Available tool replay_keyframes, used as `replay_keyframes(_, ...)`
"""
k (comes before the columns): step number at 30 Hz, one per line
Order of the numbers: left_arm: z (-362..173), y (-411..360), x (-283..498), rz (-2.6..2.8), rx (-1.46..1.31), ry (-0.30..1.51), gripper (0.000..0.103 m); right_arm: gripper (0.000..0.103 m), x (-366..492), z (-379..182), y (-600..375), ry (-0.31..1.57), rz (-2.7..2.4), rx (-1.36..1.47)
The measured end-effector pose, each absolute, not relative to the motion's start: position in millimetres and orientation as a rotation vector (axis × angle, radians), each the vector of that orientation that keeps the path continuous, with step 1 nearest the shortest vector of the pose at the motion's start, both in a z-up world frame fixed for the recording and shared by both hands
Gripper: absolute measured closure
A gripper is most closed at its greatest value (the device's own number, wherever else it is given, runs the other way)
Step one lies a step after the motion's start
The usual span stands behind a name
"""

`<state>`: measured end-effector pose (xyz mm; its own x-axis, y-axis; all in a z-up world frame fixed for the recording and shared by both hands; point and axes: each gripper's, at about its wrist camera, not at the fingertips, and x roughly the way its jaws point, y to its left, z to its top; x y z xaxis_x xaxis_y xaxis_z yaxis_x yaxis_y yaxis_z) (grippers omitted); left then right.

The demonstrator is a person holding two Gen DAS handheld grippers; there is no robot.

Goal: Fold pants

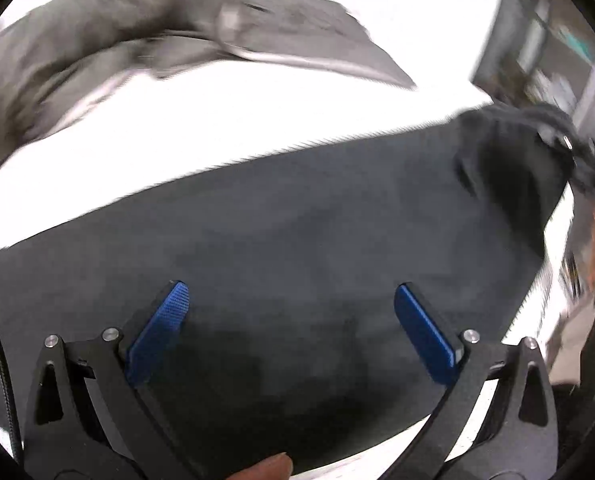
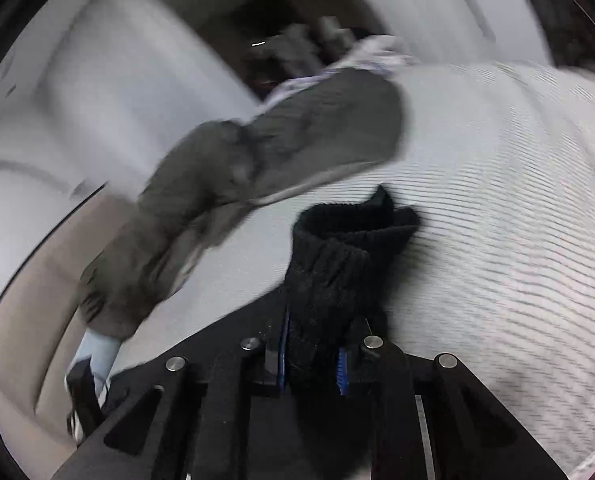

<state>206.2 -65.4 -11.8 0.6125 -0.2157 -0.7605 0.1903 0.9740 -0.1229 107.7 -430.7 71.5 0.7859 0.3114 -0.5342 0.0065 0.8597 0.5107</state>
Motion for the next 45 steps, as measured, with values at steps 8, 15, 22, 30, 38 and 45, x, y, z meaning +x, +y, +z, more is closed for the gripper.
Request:
replay_keyframes(8, -7.2, 80.6, 194.4, 0.075, -0.245, 0.851, 0.001, 0.089, 157.7, 79.6, -225.0, 0.732, 0.635, 0.289)
replay_keyframes(15, -11.9, 146.6, 174.1, 0.100, -0.322, 0.843, 0.001, 0.057, 164.7, 13.3, -80.0, 1.029, 0.925, 0.052)
replay_keyframes(22, -36.1, 68.9, 175.9, -0.125, -0.153, 0.961, 0.001, 0.039, 169.8, 32.8, -132.8, 0.910, 0.864, 0.049)
replay_keyframes(30, -37.6, 72.2, 180.7, -0.162, -0.166, 0.975, 0.001, 0.039, 191.3, 6.9, -219.1, 1.011, 0.554, 0.115)
replay_keyframes(38, -48.8, 80.3, 238.6, -0.252, -0.462, 1.030, 0.020, 0.035, 176.9, 8.6, -268.5, 0.998, 0.528, 0.143)
replay_keyframes(45, -72.4, 56.8, 268.5, -0.254, -0.393, 1.099, 0.034, 0.035, 169.1, 3.2, -291.4, 1.003, 0.526, 0.167)
